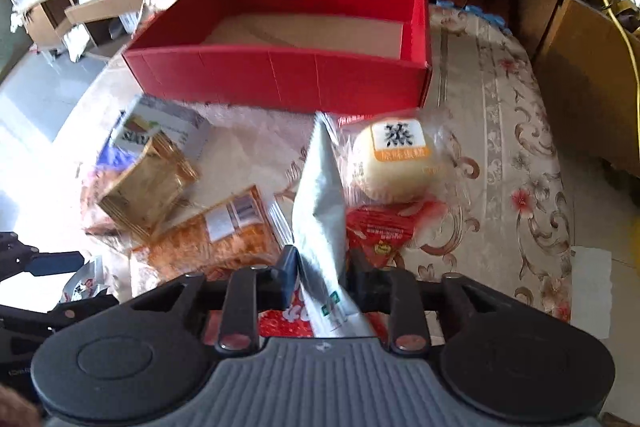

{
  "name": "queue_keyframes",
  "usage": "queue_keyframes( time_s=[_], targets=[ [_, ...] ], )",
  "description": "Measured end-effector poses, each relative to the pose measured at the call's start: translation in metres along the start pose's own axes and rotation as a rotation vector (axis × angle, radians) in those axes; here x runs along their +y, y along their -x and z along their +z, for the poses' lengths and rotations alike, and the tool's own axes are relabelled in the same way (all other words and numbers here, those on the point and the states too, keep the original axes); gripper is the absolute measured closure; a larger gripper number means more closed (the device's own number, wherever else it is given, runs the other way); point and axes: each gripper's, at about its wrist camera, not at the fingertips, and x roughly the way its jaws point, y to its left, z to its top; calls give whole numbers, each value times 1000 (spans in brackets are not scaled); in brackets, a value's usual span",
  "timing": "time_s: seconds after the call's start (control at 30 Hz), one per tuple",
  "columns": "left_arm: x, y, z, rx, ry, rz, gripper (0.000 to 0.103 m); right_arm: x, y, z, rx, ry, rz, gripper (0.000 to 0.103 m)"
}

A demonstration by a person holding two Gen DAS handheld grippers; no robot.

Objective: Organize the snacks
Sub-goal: 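Carry the white snack bag in the left gripper while the right gripper lifts the sachet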

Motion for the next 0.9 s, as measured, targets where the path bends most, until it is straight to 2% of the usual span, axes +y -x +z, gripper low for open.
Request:
queue_keyframes(
  time_s=[0.03, 0.1, 0.17, 0.3, 0.4, 0.57, 0.63, 0.67, 0.7, 0.9],
  targets=[
    [0, 1, 0, -2, -3, -14, 44, 2, -1, 0, 0, 20, -3, 65],
    [1, 3, 2, -13, -12, -28, 44, 7, -2, -1, -7, 80, -22, 47],
    [4, 3, 2, -9, -3, -53, 43, 11, -4, -3, -1, 133, -54, 38],
    [8, 1, 2, 7, 13, -96, 43, 9, -7, 1, 22, 179, -68, 28],
    [9, 3, 4, 6, 18, -115, 43, 15, -10, 9, 43, 256, -88, 26],
    [11, 1, 3, 12, 24, -123, 42, 33, -24, 14, 71, 422, -219, 26],
    [10, -1, 4, 13, 20, -122, 43, 36, -31, 12, 93, 448, -241, 41],
    [9, -2, 5, 13, 16, -120, 43, 37, -36, 9, 111, 454, -242, 50],
    [8, -3, 5, 11, 11, -115, 43, 40, -34, 6, 87, 467, -245, 55],
    [-3, -5, 5, -1, -40, -70, 44, 29, -26, 4, 49, 352, -182, 66]
  ],
)
